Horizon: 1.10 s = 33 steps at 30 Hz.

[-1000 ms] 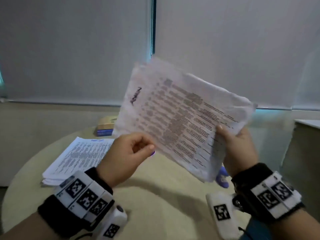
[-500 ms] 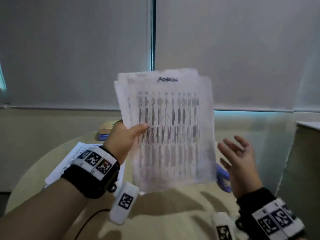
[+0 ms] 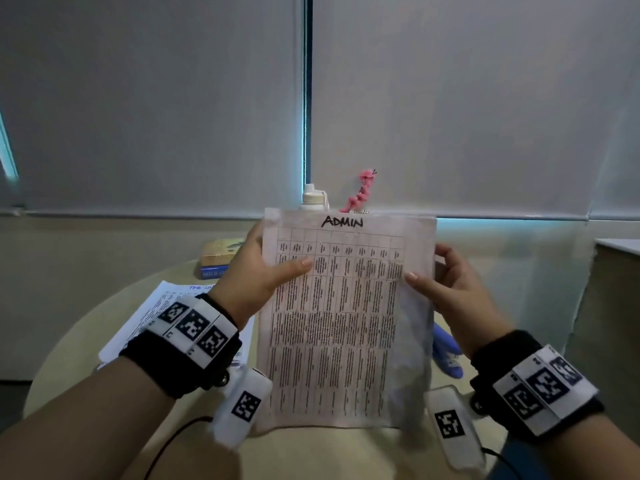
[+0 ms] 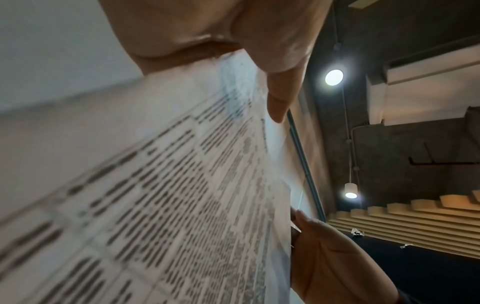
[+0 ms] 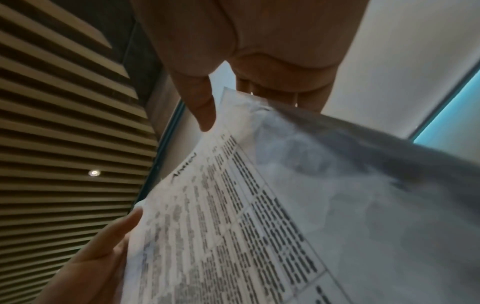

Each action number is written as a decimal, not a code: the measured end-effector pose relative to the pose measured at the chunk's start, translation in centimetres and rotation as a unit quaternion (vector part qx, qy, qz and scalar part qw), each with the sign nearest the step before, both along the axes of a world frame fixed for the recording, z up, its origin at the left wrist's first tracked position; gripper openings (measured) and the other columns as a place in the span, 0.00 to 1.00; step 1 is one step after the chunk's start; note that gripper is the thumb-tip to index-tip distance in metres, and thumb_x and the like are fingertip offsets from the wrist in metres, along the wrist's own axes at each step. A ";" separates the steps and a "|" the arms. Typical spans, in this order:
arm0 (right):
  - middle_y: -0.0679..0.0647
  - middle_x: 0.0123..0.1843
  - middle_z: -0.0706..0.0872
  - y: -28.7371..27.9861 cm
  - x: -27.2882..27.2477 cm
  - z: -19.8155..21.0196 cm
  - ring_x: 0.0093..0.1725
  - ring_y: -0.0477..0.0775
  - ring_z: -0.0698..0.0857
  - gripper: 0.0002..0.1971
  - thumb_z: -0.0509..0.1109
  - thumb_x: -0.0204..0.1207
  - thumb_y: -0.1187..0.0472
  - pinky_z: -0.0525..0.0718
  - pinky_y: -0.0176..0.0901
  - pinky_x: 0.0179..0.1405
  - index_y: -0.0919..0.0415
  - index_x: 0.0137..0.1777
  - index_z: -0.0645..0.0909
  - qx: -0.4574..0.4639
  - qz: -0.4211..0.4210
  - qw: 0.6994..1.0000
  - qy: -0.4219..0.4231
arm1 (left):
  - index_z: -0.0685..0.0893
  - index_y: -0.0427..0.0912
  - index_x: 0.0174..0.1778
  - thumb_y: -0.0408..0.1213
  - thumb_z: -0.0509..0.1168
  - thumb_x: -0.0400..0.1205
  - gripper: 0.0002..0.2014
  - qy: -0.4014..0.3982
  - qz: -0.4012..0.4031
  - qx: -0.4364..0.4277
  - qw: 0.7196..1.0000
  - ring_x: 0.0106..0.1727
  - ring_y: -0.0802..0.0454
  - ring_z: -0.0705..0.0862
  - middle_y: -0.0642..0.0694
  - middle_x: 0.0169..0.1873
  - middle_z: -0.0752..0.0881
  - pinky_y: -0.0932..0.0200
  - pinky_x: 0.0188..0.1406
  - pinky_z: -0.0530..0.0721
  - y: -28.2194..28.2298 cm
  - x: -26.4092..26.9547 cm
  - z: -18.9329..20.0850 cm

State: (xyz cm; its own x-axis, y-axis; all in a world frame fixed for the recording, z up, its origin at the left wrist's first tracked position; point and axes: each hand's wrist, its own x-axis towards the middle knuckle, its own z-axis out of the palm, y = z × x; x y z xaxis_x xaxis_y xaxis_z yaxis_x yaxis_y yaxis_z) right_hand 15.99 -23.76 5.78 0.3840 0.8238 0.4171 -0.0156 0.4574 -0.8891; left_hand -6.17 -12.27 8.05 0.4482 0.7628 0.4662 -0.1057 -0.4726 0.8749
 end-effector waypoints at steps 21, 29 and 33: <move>0.48 0.46 0.82 1.3 -1.2 2.8 0.41 0.42 0.82 0.16 0.68 0.74 0.72 0.84 0.37 0.39 0.48 0.51 0.78 0.144 -0.197 0.949 -0.199 | 0.78 0.47 0.45 0.25 0.65 0.80 0.11 -0.130 0.040 0.114 0.984 0.41 0.46 0.88 0.41 0.44 0.85 0.49 0.39 0.90 -0.3 0.4 1.7; 0.51 0.38 0.81 1.4 -0.8 3.1 0.35 0.49 0.78 0.17 0.63 0.76 0.74 0.79 0.43 0.34 0.47 0.48 0.80 0.131 -0.195 0.953 -0.189 | 0.75 0.50 0.46 0.23 0.61 0.82 0.14 -0.118 0.051 0.134 0.983 0.40 0.35 0.86 0.42 0.44 0.82 0.41 0.40 0.89 -0.5 0.7 1.6; 0.53 0.41 0.83 1.3 -0.9 2.8 0.34 0.44 0.83 0.17 0.67 0.76 0.72 0.83 0.40 0.34 0.48 0.56 0.76 0.117 -0.171 0.965 -0.158 | 0.76 0.48 0.44 0.24 0.61 0.82 0.12 -0.105 0.049 0.111 0.987 0.37 0.53 0.88 0.47 0.40 0.84 0.53 0.35 0.90 -0.3 0.6 1.3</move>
State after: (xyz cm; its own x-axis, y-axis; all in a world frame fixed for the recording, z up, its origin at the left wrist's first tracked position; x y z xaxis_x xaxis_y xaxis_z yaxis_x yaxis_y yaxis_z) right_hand 15.08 -22.47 8.57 0.4404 0.5395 0.7176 0.4268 0.5774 -0.6960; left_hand -5.53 -12.58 9.33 0.2536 0.6664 0.7012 -0.2185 -0.6667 0.7126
